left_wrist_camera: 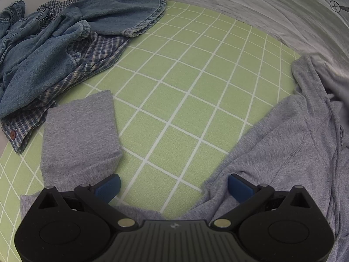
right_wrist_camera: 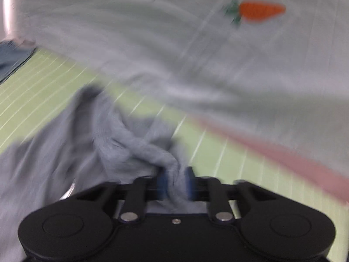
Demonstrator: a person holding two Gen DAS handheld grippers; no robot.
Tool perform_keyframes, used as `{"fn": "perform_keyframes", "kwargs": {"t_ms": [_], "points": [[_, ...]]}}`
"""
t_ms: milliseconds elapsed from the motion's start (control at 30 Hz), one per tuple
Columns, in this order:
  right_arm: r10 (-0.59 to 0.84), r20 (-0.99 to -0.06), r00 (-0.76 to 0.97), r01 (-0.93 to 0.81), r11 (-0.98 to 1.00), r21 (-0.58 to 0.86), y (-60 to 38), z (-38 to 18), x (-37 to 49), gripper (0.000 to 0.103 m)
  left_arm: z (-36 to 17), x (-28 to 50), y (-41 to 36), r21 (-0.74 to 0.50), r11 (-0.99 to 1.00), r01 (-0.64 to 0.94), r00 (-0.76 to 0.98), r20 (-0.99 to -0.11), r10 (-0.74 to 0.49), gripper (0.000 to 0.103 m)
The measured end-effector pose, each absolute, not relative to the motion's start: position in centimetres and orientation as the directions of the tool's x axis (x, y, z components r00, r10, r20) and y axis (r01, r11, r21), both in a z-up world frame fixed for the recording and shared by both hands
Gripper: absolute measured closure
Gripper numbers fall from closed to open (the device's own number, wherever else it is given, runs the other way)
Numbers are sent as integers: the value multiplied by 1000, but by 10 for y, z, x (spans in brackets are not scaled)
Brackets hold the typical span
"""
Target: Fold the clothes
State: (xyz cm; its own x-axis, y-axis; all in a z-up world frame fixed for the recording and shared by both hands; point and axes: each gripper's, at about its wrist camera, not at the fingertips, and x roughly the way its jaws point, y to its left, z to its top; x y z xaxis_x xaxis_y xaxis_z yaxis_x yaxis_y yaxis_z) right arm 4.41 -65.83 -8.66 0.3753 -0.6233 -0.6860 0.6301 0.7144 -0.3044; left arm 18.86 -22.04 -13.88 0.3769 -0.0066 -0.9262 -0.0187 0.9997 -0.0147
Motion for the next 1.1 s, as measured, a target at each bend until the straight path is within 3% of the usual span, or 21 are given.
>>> {"fn": "perform_keyframes", "kwargs": {"t_ms": [100, 133, 167, 367, 700, 1000, 1100], "points": [[-739, -574, 352, 796, 559, -232, -691, -52, 41, 86, -139, 188, -221, -14, 1000, -21, 381, -924, -5, 0], [-753, -566, 337, 823, 527, -211, -698, -46, 39, 73, -139, 188, -221, -14, 1000, -21, 384, -923, -5, 0], [-743, -588, 319, 826, 522, -211, -701, -44, 36, 52, -139, 187, -221, -14, 1000, -22, 387, -922, -5, 0], [-655, -684, 320, 831, 541, -129, -644, -53, -41, 25, -136, 189, -217, -40, 999, 0, 373, -927, -37, 0], [-585, -803, 113, 938, 329, -108, -510, -83, -240, 15, -84, 125, -229, -54, 986, 155, 450, -885, -119, 0], [-589, -802, 98, 970, 236, -56, -478, -93, -306, 13, -98, 30, -281, -51, 937, 347, 340, -924, -176, 0], [-583, -805, 111, 966, 253, -50, -477, -95, -322, 13, -106, 9, -294, -62, 938, 341, 316, -932, -176, 0]]}}
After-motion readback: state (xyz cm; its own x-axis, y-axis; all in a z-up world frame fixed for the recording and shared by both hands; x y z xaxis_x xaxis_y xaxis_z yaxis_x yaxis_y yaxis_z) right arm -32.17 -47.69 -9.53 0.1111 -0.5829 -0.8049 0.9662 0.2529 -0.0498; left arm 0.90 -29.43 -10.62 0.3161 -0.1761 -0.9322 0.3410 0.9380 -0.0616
